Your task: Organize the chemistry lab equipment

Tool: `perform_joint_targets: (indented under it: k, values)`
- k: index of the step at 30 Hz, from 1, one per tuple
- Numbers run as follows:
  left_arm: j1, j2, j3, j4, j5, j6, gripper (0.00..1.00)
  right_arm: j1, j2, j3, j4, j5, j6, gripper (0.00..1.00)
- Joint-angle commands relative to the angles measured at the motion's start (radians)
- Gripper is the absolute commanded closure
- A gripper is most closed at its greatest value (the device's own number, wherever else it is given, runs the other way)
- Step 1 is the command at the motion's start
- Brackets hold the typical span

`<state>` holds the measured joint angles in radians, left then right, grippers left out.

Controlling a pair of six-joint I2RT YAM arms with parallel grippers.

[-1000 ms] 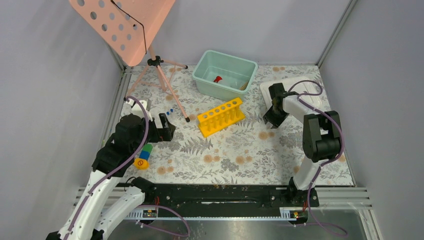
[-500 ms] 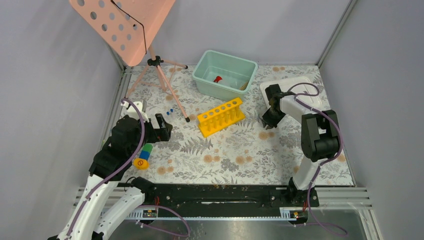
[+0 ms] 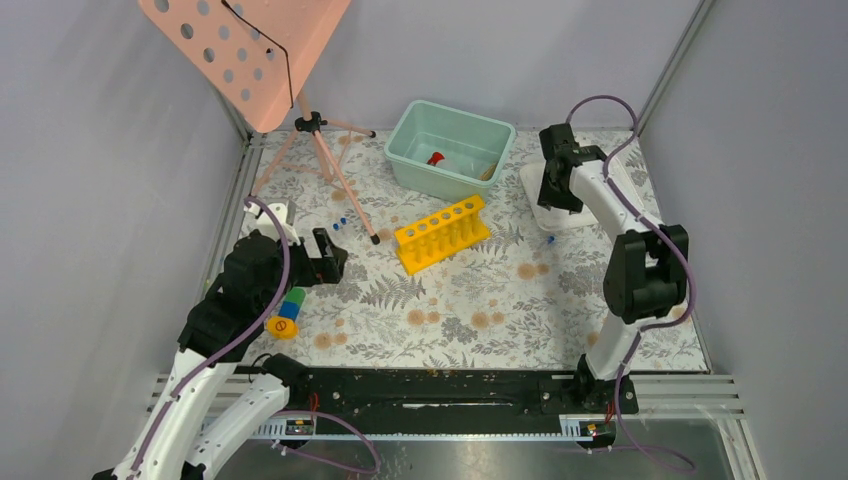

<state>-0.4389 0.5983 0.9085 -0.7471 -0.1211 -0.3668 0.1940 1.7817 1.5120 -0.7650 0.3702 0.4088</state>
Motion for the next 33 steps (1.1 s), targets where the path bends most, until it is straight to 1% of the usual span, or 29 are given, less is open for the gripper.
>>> perform_joint_targets:
  k: [1,2,4,6,8,10,12,14,17,23,29,33]
  values:
    - [-0.017,-0.001,0.017,0.048,0.012,-0.007,0.01,-0.021,0.104,0.058,-0.035,0.107,-0.249,0.47]
    - [-0.021,-0.001,0.017,0.047,0.012,-0.008,0.01,-0.023,0.11,0.062,-0.03,0.076,-0.298,0.49]
    - [-0.028,-0.004,0.015,0.047,0.011,-0.008,0.01,-0.033,0.107,0.05,-0.021,-0.084,-0.383,0.5]
    - [-0.038,-0.006,0.015,0.048,0.009,-0.007,0.01,-0.039,0.097,0.042,-0.034,-0.134,-0.418,0.52]
    - [-0.049,-0.005,0.016,0.047,0.01,-0.008,0.01,-0.039,0.093,0.02,-0.029,-0.173,-0.487,0.53]
    - [-0.058,-0.002,0.017,0.047,0.011,-0.008,0.01,-0.039,0.099,-0.019,0.009,-0.134,-0.546,0.56]
    - [-0.07,-0.002,0.016,0.047,0.012,-0.008,0.01,-0.039,0.109,-0.057,0.062,-0.086,-0.61,0.63]
    - [-0.08,-0.004,0.015,0.047,0.004,-0.008,0.01,-0.039,0.123,-0.084,0.101,-0.079,-0.656,0.66]
    - [-0.093,-0.002,0.015,0.046,-0.008,-0.006,0.01,-0.039,0.122,-0.126,0.146,-0.094,-0.705,0.66]
    - [-0.095,0.006,0.016,0.044,-0.019,-0.004,0.01,-0.037,0.055,-0.254,0.29,-0.117,-0.783,0.68]
    - [-0.095,0.015,0.016,0.042,-0.024,-0.004,0.01,-0.037,0.069,-0.26,0.305,-0.144,-0.843,0.68]
    - [-0.095,0.016,0.016,0.041,-0.03,-0.004,0.01,-0.038,0.09,-0.258,0.327,-0.156,-0.843,0.68]
